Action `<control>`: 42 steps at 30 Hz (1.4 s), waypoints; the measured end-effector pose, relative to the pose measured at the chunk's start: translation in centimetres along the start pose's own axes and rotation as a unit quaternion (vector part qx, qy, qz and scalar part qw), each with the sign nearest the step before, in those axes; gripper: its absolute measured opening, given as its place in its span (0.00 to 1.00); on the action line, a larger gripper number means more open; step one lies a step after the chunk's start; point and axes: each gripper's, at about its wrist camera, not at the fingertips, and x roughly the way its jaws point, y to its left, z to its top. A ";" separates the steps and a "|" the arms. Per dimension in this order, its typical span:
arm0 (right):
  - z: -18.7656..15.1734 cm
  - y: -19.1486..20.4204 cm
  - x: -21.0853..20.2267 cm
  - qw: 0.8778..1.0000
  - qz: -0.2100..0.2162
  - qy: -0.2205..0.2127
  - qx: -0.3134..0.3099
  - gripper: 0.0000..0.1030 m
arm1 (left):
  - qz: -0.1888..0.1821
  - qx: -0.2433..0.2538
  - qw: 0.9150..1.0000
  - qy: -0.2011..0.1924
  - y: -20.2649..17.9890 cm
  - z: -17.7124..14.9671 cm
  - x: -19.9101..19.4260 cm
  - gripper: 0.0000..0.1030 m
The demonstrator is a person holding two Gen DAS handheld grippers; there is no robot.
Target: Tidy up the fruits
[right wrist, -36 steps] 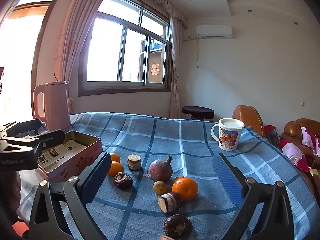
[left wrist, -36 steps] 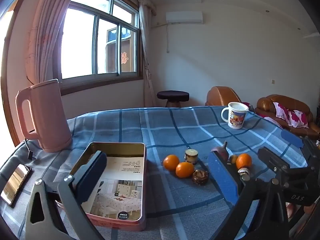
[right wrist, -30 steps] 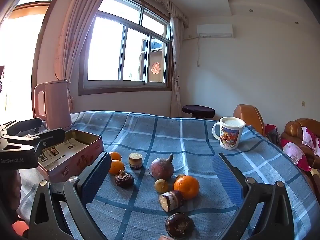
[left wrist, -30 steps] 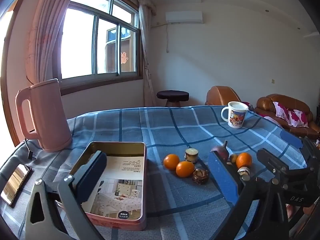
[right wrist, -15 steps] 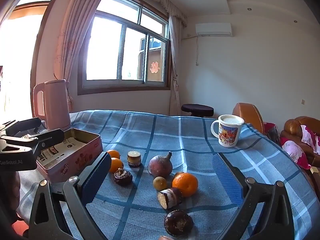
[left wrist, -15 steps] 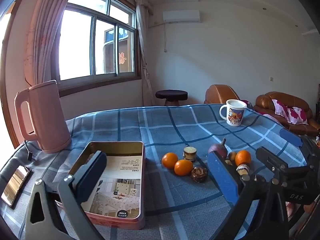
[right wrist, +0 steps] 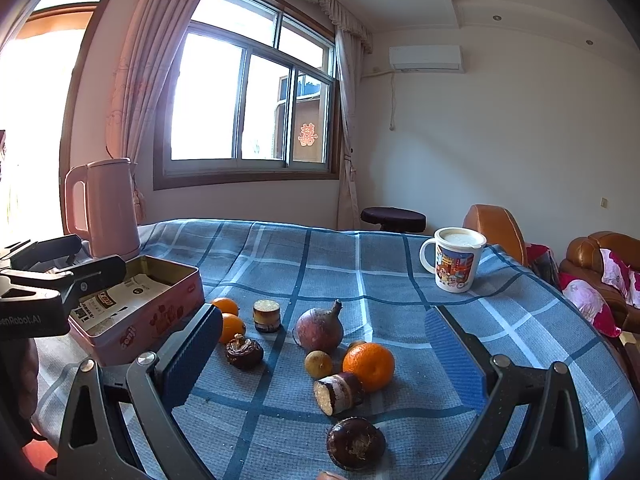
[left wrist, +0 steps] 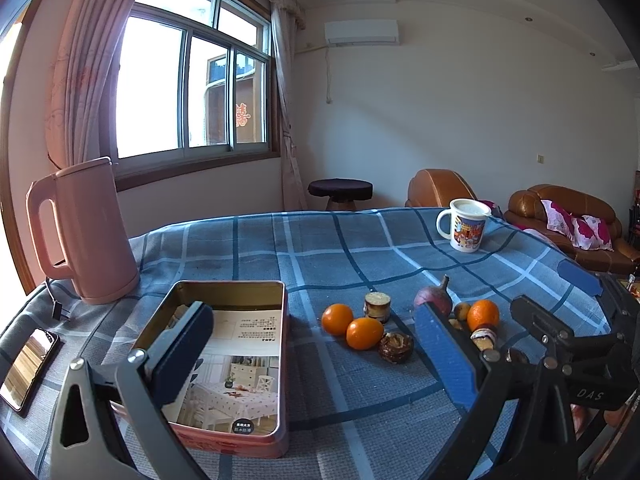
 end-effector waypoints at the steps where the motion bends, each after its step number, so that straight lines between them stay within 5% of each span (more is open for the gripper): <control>1: 0.0 0.0 0.0 1.000 -0.001 0.000 0.000 0.99 | 0.000 0.000 1.000 0.000 0.0 0.0 0.0 1.00; 42: -0.3 0.3 0.1 1.000 0.000 0.008 -0.002 0.99 | 0.003 -0.004 1.000 0.005 0.3 -0.5 0.2 1.00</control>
